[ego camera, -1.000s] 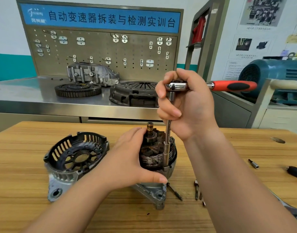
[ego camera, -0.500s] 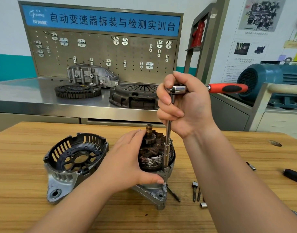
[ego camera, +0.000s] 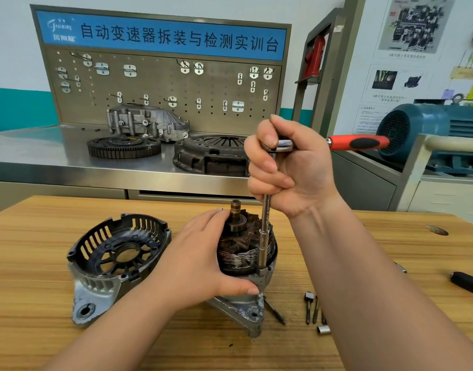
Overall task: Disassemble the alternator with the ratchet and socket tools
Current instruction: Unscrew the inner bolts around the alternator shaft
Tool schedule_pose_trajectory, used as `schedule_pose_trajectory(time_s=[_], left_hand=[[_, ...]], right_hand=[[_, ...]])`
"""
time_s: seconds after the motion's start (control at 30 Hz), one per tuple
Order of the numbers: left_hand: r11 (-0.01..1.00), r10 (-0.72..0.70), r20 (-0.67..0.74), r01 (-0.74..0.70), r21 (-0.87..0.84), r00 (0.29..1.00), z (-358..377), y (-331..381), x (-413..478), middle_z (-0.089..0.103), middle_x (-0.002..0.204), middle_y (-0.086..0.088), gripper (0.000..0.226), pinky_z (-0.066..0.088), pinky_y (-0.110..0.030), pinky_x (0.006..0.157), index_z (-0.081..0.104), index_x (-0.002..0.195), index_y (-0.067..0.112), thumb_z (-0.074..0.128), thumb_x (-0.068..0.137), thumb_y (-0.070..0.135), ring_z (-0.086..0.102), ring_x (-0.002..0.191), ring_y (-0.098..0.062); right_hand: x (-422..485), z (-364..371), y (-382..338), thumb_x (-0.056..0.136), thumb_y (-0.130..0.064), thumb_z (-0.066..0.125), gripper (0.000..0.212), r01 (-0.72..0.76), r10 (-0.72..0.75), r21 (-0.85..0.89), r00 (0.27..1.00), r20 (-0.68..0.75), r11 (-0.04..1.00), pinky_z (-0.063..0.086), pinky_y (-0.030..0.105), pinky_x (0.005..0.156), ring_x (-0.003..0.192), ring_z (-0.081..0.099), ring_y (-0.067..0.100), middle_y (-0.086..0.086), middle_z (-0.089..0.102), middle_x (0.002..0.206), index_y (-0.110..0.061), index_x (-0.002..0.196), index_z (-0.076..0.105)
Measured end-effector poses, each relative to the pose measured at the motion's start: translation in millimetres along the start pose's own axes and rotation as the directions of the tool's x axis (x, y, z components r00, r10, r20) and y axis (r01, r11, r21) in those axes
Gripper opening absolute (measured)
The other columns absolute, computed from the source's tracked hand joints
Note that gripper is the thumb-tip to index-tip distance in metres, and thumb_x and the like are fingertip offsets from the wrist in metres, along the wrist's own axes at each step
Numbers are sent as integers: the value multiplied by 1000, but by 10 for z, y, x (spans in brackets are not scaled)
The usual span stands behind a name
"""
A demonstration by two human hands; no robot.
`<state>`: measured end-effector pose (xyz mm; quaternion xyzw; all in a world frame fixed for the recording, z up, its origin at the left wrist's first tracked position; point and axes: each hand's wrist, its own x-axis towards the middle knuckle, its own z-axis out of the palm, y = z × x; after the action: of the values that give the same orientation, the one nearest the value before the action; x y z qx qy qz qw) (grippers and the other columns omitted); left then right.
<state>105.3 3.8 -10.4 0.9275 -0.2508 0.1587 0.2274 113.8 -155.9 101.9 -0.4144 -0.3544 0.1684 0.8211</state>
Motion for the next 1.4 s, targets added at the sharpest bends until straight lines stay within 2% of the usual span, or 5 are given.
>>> schedule_pose_trajectory(time_s=[0.37, 0.87, 1.07, 1.2, 1.4], left_hand=[[1000, -20, 11, 20, 2, 1000, 12, -4, 3, 19, 154, 16, 135, 19, -27, 114, 10, 150, 29, 57, 39, 90, 18, 139, -5], [994, 33, 88, -24, -109, 996, -79, -69, 36, 27, 151, 19, 132, 29, -34, 115, 17, 150, 31, 66, 40, 85, 24, 138, 0], [997, 38, 127, -29, -74, 991, -82, -65, 40, 15, 153, 21, 134, 19, -25, 117, 6, 149, 34, 65, 41, 85, 13, 136, 6], [997, 36, 144, -26, -73, 989, -89, -80, 30, 10, 153, 25, 135, 15, -20, 111, -1, 149, 37, 65, 42, 86, 9, 130, 11], [993, 41, 136, -25, -120, 990, -129, -13, 24, 12, 153, 25, 131, 21, -31, 118, 3, 149, 37, 64, 44, 86, 10, 138, 6]], right_hand=[[47, -82, 1, 90, -30, 39, 39, -96, 91, 16, 976, 199, 995, 15, 13, 37, 34, 15, 4, -6, 25, 52, -19, 59, 59], [159, 62, 76, 94, -24, 40, 37, -281, 260, 41, 926, 272, 959, 20, 11, 42, 33, 21, 6, -3, 29, 52, -13, 65, 59], [137, -4, 80, 96, -17, 46, 27, -308, 233, 224, 923, 308, 925, 17, 13, 43, 34, 15, 5, 3, 34, 57, -12, 70, 49], [54, -115, 51, 93, -23, 56, 25, -160, 100, 301, 974, 205, 940, 14, 13, 41, 35, 21, 8, 3, 33, 54, -4, 77, 58], [-60, -57, 212, 89, -52, 39, 44, 149, -150, 71, 989, 12, 986, 28, 14, 35, 38, 37, 5, 1, 50, 64, -11, 91, 52]])
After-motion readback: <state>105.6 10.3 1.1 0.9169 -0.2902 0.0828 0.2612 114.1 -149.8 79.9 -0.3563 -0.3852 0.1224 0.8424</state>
